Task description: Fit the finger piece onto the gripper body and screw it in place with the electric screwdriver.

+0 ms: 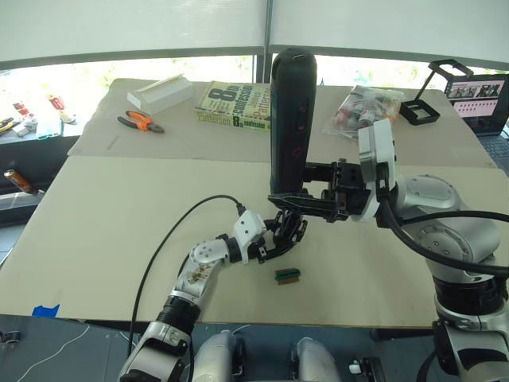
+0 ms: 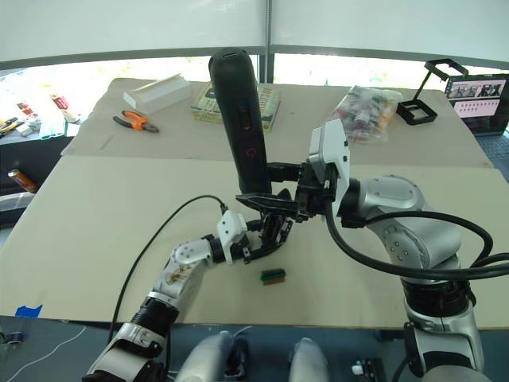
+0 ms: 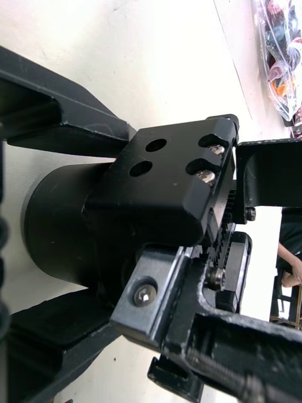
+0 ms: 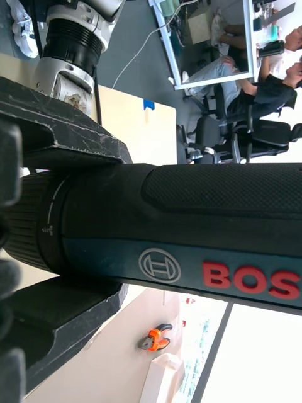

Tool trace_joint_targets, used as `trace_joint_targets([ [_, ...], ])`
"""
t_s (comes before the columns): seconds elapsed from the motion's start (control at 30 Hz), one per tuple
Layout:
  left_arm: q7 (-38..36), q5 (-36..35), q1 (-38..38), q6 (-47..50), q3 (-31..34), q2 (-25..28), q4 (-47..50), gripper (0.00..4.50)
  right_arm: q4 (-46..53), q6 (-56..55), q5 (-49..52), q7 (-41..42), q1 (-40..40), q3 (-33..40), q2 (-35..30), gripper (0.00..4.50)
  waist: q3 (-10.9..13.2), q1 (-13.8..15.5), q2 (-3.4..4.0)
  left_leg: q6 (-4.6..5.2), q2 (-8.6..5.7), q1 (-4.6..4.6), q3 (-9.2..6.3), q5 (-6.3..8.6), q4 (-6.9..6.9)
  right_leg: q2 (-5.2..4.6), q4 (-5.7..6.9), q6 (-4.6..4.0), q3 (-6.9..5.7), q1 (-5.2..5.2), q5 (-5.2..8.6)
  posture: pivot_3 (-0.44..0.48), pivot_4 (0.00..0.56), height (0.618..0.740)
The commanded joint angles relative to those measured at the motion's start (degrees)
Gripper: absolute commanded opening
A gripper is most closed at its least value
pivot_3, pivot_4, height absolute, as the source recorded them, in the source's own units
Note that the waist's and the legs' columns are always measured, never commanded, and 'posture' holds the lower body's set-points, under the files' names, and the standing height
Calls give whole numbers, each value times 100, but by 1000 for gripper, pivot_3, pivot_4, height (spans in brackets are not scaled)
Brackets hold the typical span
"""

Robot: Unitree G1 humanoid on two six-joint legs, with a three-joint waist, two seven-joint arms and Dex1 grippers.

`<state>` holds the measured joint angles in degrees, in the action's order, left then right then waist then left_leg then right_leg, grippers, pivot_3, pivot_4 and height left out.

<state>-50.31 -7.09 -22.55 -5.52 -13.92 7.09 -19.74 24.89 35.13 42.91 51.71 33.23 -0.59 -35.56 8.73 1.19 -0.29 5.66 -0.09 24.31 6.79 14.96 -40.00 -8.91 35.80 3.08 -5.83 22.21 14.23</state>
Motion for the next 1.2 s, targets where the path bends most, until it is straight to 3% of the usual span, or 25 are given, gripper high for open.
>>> trace_joint_targets([
  [0.03,-81,56,139,117,-205,-19,-63,2508,138,-140,8,-41,109,197,-4,1923,0,0,0,0,0,0,0,0,0,0,0,0,0,0,0,0,150,740],
  [1.2,-92,54,157,130,-203,-7,-43,2508,218,43,348,-209,216,323,-35,1923,0,0,0,0,0,0,0,0,0,0,-1,0,0,0,0,0,150,740],
])
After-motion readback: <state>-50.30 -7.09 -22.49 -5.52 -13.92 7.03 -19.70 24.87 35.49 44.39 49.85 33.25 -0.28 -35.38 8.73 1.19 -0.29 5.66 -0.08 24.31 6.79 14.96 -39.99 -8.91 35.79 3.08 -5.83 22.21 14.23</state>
